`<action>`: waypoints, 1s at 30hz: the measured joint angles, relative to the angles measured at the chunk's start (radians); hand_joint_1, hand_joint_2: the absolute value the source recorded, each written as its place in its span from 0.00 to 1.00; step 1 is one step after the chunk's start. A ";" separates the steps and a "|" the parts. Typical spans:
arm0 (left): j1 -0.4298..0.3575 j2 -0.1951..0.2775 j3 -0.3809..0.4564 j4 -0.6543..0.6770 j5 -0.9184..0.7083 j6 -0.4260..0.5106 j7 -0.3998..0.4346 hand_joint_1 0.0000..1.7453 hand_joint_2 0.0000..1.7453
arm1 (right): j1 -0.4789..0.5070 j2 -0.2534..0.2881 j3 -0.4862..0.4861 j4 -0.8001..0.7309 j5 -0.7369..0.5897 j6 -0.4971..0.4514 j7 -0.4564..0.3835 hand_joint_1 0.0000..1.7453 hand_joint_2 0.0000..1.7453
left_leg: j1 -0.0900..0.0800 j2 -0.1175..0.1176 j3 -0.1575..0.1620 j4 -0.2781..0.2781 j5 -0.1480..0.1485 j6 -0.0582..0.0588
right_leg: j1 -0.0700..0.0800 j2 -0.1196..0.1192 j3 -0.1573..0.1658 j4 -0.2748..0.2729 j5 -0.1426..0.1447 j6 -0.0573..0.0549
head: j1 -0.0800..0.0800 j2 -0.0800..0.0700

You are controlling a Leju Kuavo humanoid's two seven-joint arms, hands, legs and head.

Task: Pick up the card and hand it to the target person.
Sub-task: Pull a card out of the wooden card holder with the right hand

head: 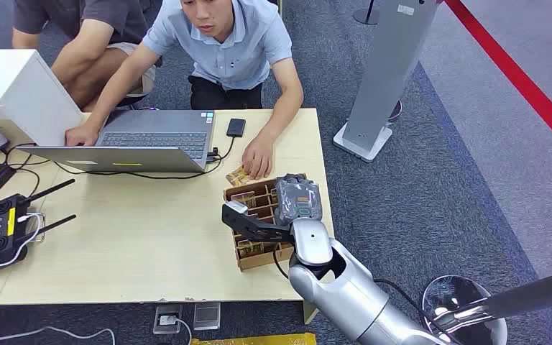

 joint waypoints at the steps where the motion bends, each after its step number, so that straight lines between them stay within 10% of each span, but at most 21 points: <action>1: 0.000 0.000 0.000 0.000 0.000 0.000 0.000 0.00 1.00 | 0.000 0.000 0.000 0.000 0.000 0.000 0.000 0.47 1.00 | 0.000 0.000 0.000 0.000 0.000 0.000 | 0.000 0.000 0.000 0.000 0.000 0.000 | 0.000 0.000; 10: 0.000 0.000 0.000 0.000 -0.002 0.000 0.000 0.00 1.00 | 0.003 0.000 0.000 0.000 -0.001 0.003 0.001 0.54 1.00 | 0.000 0.000 0.000 0.000 0.000 0.000 | 0.000 0.000 0.000 0.000 0.000 0.000 | 0.000 0.000; 20: 0.000 0.000 0.000 0.000 -0.004 -0.002 0.001 0.00 1.00 | 0.005 0.000 -0.001 -0.001 0.009 0.001 0.001 0.99 1.00 | 0.000 0.000 0.000 0.000 0.000 0.000 | 0.000 0.000 0.000 0.000 0.000 0.000 | 0.000 0.000; 30: 0.000 0.000 0.000 0.000 -0.003 -0.021 -0.010 0.00 1.00 | 0.005 0.000 -0.001 -0.006 -0.001 -0.012 0.001 1.00 1.00 | 0.000 0.000 0.001 0.000 0.000 0.000 | 0.000 0.000 0.000 0.000 0.000 0.000 | 0.000 0.000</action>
